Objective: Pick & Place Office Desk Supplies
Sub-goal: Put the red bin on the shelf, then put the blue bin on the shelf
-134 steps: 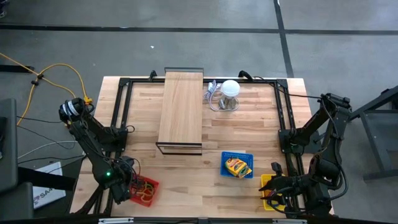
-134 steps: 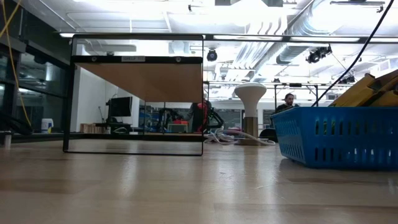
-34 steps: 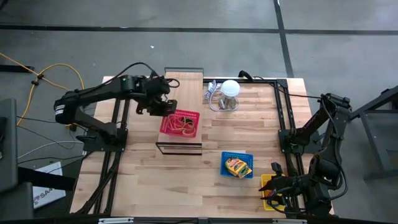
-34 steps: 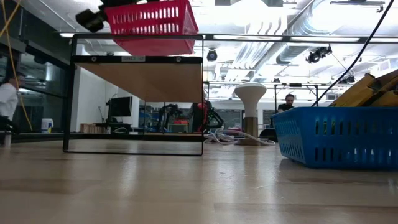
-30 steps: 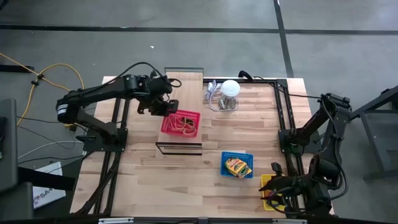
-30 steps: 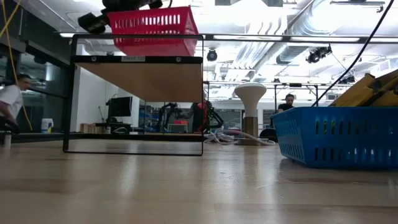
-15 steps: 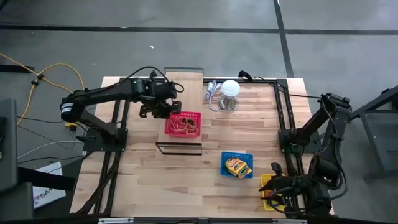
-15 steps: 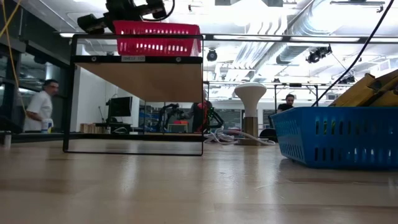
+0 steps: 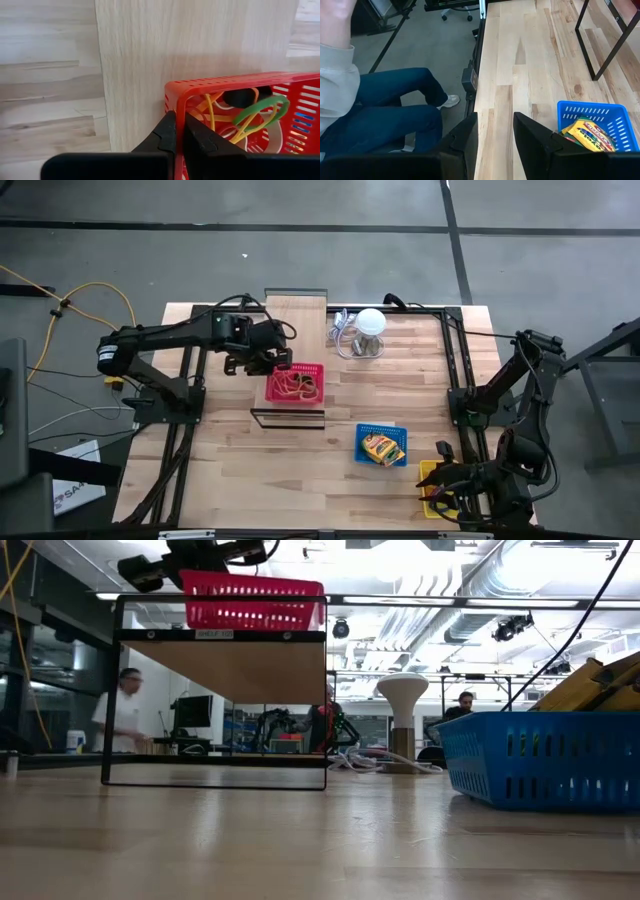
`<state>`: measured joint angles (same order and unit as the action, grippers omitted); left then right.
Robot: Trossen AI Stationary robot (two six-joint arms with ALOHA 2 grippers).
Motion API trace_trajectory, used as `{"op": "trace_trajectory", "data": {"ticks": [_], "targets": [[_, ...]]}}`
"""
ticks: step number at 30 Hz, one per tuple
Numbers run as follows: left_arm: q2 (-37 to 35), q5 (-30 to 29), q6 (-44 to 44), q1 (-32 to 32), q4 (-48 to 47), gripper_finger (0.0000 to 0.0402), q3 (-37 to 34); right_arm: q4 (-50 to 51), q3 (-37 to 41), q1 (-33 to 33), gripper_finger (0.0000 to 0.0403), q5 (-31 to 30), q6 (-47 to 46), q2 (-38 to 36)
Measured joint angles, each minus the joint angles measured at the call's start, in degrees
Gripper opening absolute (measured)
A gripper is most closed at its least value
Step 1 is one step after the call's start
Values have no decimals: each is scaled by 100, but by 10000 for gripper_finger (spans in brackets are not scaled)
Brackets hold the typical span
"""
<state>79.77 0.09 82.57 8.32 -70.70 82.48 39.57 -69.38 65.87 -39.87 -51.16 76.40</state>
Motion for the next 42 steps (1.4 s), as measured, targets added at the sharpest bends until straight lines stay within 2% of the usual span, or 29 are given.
{"op": "trace_trajectory", "data": {"ticks": [9, 21, 33, 42], "targets": [[0, 13, -41, -46, -127, 13, 0, 0, 0, 0, 112, -1, 0, 0], [0, 10, -55, -103, -123, 80, 0, -2, 0, 0, 112, 1, 0, 0], [-171, 18, -154, -101, 55, 83, -7, -2, 0, 0, 112, 1, 0, 0], [-641, 21, -133, -143, -401, 84, -7, -2, 0, 0, 112, 1, 0, 0]]}}
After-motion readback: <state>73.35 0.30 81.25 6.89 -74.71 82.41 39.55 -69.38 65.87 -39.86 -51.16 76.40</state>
